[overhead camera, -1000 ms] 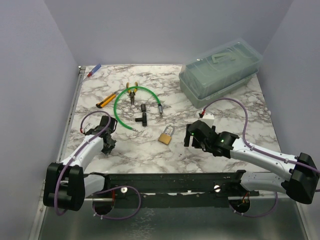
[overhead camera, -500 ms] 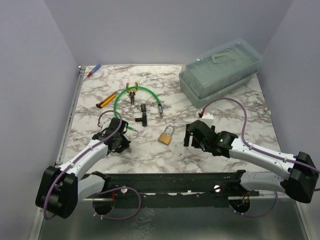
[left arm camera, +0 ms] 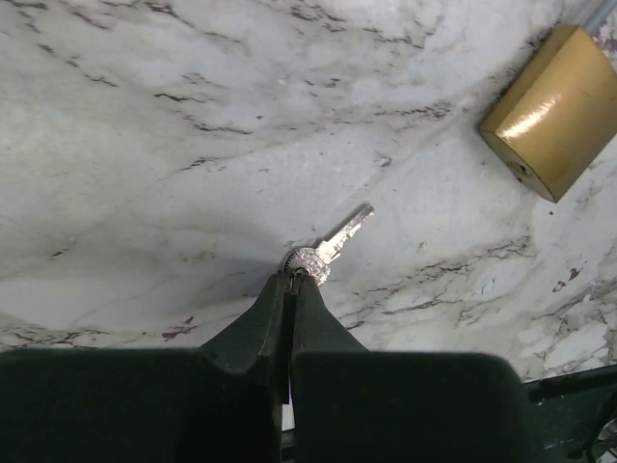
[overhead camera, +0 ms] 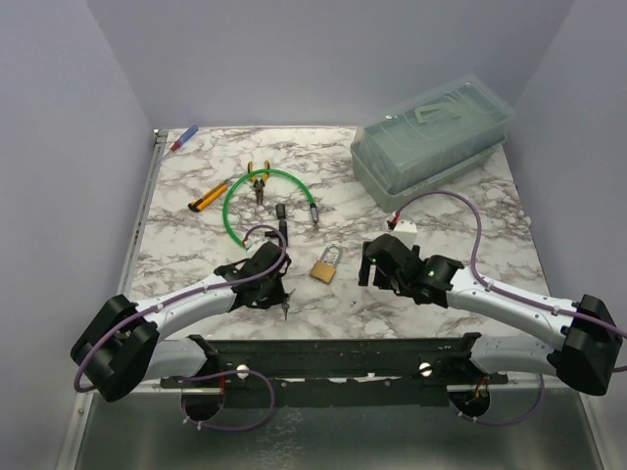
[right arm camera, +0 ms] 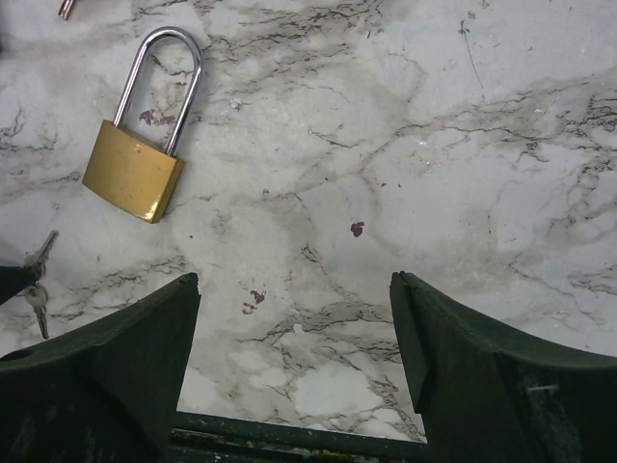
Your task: Unlock with the key
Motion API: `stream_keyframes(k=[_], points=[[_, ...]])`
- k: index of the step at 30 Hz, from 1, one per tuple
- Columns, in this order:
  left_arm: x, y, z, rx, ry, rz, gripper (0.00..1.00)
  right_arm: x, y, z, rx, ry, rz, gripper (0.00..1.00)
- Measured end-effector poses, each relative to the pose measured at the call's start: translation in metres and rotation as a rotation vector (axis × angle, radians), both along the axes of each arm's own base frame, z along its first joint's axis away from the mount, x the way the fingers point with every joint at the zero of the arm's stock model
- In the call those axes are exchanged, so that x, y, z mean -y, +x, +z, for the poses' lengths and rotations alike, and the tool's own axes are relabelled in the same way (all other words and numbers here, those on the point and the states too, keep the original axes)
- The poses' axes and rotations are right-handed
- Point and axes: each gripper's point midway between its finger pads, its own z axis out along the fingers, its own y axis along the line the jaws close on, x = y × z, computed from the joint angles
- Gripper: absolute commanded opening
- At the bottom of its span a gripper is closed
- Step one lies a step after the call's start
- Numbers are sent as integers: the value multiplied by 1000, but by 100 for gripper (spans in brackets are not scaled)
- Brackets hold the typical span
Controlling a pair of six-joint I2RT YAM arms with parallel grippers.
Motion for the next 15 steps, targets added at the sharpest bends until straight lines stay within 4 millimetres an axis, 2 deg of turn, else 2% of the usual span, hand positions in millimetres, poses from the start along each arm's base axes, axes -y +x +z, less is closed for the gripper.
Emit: stream_keyframes(k=[5, 15], points=[[14, -2, -1, 14, 9, -61, 0, -1, 0, -4, -14, -5, -3, 85], [21, -3, -1, 42, 29, -89, 0, -10, 0, -12, -41, 3, 3, 85]])
